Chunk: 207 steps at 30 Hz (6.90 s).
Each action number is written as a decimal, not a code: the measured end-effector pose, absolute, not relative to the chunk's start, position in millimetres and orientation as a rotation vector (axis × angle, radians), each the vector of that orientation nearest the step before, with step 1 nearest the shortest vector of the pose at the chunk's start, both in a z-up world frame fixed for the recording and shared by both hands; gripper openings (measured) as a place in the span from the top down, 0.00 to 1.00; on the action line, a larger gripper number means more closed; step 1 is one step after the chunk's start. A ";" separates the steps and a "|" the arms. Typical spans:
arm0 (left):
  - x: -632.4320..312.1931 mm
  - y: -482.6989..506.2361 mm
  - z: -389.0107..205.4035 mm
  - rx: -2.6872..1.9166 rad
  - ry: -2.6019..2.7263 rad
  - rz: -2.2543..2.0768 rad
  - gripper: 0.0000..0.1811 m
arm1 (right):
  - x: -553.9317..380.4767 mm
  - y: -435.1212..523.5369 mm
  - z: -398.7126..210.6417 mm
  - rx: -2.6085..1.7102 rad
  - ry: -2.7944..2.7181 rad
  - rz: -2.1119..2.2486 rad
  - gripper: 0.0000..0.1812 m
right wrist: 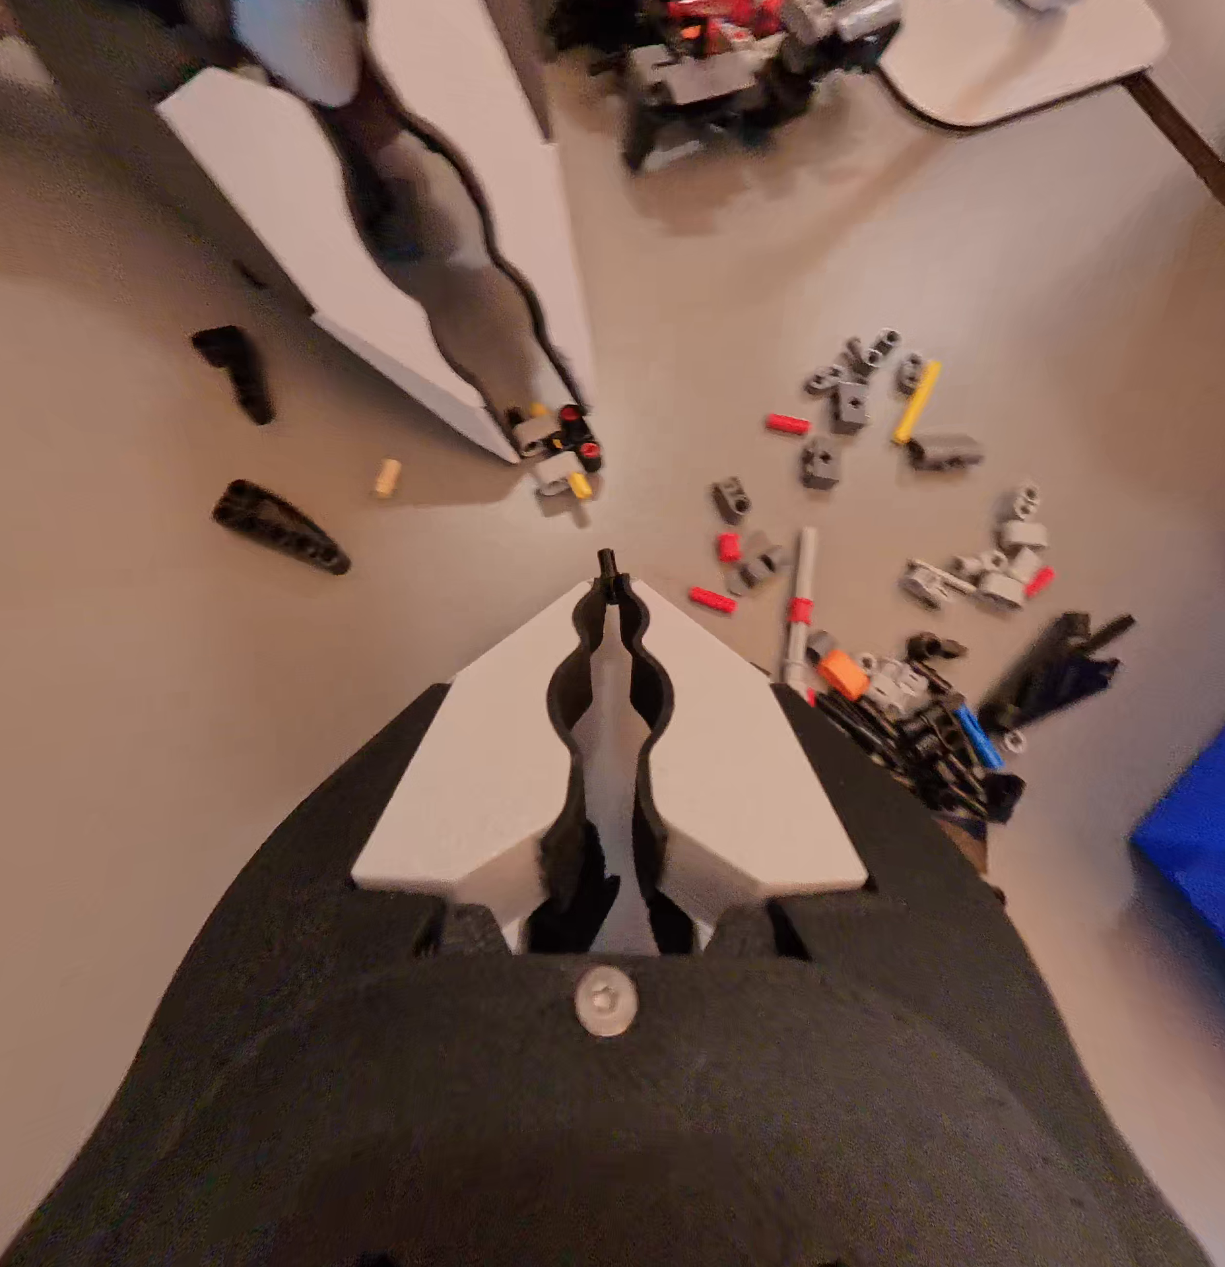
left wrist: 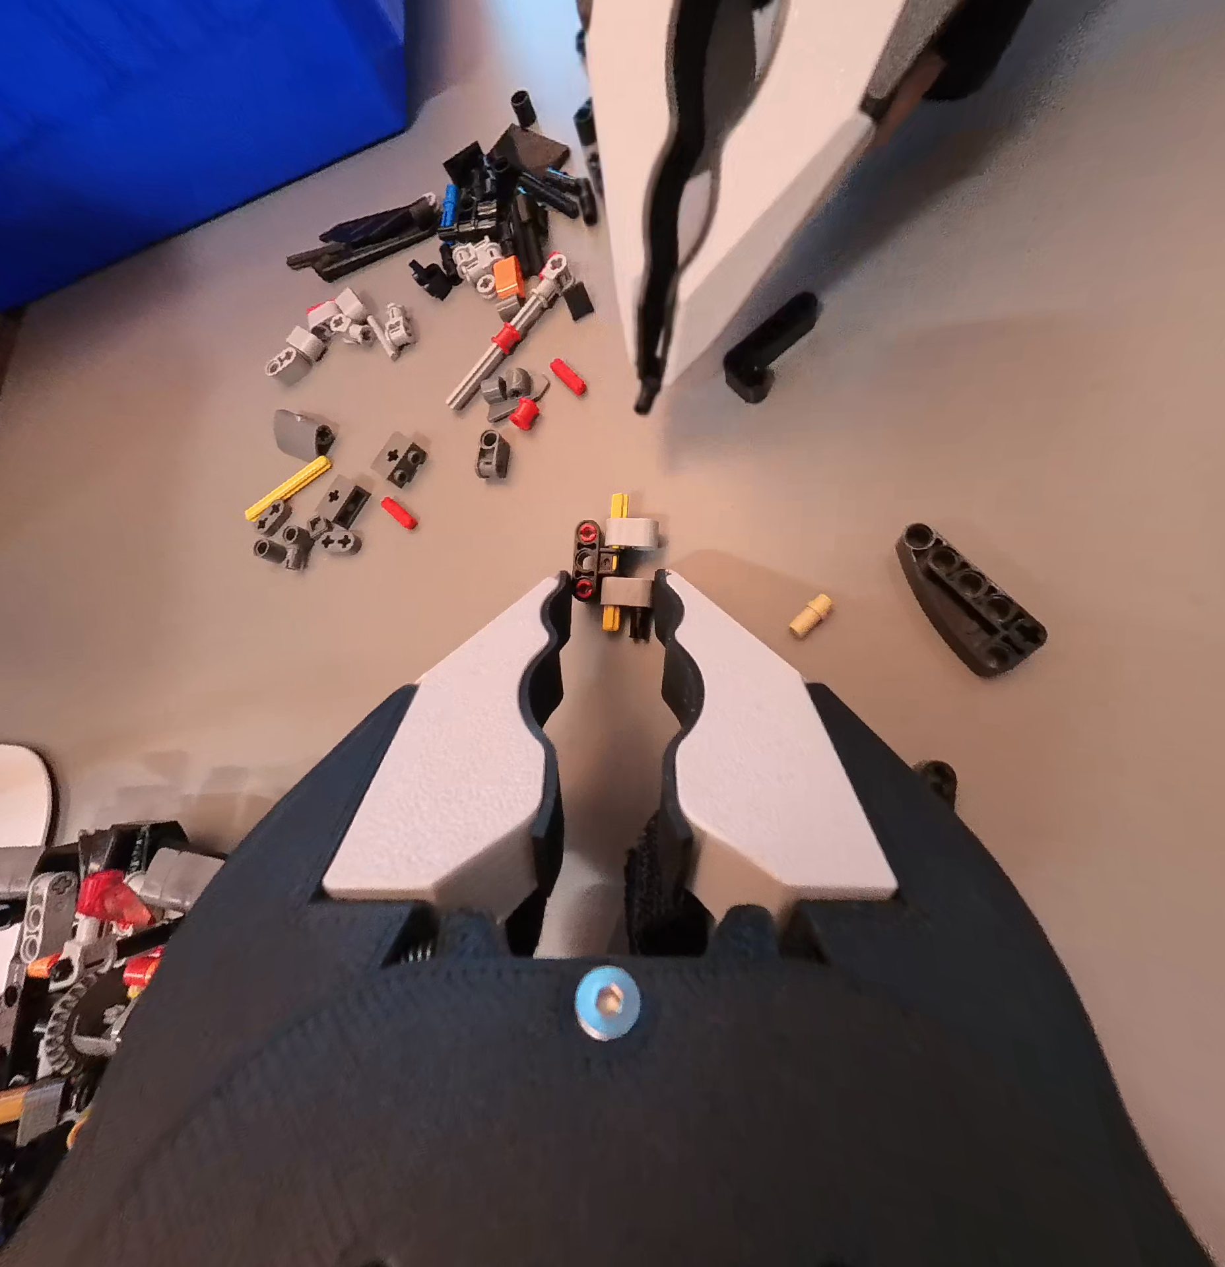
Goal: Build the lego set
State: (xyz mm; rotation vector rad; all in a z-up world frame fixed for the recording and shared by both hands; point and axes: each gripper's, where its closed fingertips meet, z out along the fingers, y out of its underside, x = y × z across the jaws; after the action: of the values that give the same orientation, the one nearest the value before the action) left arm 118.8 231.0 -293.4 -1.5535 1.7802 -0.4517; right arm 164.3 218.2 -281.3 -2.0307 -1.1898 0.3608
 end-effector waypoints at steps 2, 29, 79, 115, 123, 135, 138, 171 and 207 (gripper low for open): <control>119.3 229.6 -293.3 -1.546 1.785 -0.465 0.88 | 154.3 211.4 -285.6 -2.021 -1.245 0.387 0.99; 129.4 224.6 -294.6 -1.507 1.795 -0.469 0.87 | 138.5 212.5 -296.4 -2.002 -1.277 0.486 0.99; 128.9 224.0 -294.9 -1.520 1.790 -0.492 0.88 | 136.8 213.3 -295.9 -1.961 -1.266 0.287 0.99; 130.6 226.4 -294.9 -1.512 1.774 -0.445 0.88 | 132.1 217.9 -292.1 -1.920 -1.291 0.414 0.99; 130.9 226.5 -294.8 -1.519 1.772 -0.441 0.88 | 140.4 215.3 -296.7 -1.965 -1.271 0.399 1.00; 131.1 226.6 -295.2 -1.526 1.766 -0.449 0.88 | 137.8 217.3 -296.7 -1.958 -1.286 0.430 1.00; 130.7 226.7 -295.3 -1.533 1.767 -0.454 0.88 | 136.7 217.7 -296.8 -1.958 -1.292 0.420 1.00; 146.0 212.8 -238.7 -1.117 1.654 -0.282 0.88 | 132.7 220.0 -238.7 -1.924 -0.856 0.991 0.93; 139.9 209.5 -198.5 -1.238 1.411 -0.790 0.95 | 147.8 218.5 -188.6 -1.691 -0.675 0.970 0.88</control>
State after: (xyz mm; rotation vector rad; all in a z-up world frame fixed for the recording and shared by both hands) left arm 139.9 209.5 -198.5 -1.2383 1.4112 -0.7898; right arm 147.8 218.5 -188.6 -1.6907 -0.6752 0.9698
